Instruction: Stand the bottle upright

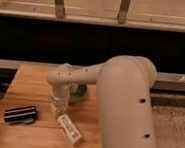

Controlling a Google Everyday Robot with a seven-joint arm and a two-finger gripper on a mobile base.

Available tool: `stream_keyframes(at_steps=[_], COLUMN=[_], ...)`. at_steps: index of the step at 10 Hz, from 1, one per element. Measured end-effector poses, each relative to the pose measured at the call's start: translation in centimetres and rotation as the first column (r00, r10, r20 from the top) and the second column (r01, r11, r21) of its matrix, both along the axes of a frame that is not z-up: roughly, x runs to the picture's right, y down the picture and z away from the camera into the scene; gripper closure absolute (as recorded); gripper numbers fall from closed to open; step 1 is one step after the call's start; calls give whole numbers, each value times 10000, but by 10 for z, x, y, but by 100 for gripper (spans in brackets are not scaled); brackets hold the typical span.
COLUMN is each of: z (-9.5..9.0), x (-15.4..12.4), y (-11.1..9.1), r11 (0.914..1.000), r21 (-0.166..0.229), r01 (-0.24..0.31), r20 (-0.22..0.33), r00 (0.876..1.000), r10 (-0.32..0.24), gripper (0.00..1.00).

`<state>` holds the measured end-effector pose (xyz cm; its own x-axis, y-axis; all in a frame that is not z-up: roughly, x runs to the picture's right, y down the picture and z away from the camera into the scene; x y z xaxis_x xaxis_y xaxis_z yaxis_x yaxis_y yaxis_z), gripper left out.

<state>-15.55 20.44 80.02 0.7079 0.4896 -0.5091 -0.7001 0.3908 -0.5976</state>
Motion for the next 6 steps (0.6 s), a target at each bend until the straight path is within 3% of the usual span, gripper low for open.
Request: stream_keyframes(at_steps=[3,6], z=[-20,-34], x=[11,29], y=[-34,-71], r11=[9975,9881], r21=[656,1393], r01=[-249,-648], r20=[-59,-122], r00=[9997,9977], r10=[253,672], gripper=[100,100])
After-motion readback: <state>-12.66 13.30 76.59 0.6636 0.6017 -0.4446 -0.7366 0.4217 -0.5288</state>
